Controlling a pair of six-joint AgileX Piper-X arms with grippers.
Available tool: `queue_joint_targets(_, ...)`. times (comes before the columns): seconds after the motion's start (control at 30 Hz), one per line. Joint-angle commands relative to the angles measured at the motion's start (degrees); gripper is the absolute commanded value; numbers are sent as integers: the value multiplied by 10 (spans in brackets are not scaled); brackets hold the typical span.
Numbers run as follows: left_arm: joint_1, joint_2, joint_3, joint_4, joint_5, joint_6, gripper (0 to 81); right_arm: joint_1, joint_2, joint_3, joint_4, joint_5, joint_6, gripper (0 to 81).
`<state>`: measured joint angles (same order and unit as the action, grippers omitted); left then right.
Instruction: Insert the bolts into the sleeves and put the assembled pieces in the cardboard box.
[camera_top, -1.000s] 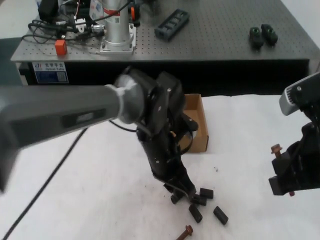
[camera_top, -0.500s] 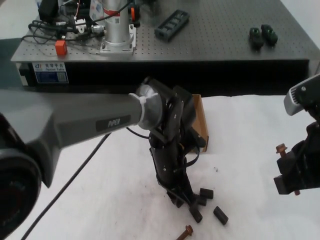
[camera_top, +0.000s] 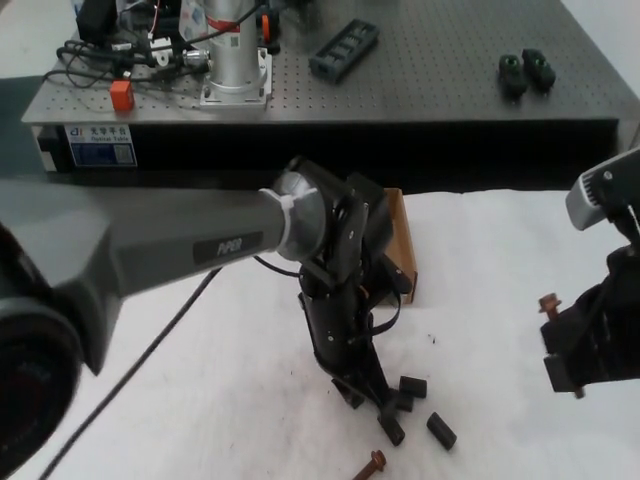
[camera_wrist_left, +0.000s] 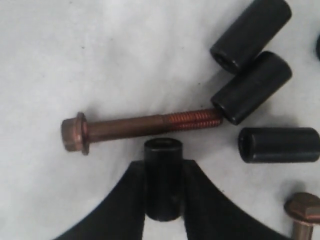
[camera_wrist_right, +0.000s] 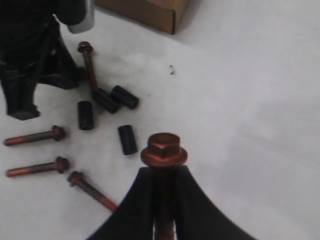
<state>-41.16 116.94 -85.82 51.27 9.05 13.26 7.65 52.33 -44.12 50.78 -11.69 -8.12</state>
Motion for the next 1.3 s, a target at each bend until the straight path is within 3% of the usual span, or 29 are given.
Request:
queue_joint_targets(0.0,8,-78,26,-22,1,-63,7,-2,-3,0,-11,-35,8,22)
queue_joint_targets(0.1,10,-189,126,-132,37,-123,7,-1,-15,27,-108,-118,77,22)
queue_joint_targets(0.2,4,-300,265,-262,81,-177,7,0,-20,68,-273,-220,201,22)
queue_joint_targets(0.37,-2,-448,437,-508,192,-249,7,43,-13,121,-549,-232,351,22)
queue_joint_targets(0.47,-2,-496,500,-628,217,-293,7,77,4,123,-630,-232,396,22)
queue_joint_targets(0.73,-2,-528,524,-680,242,-317,7,123,22,123,-655,-223,404,22)
queue_joint_targets(1.27,-2,-528,524,-680,308,-317,7,124,22,124,-658,-214,404,22)
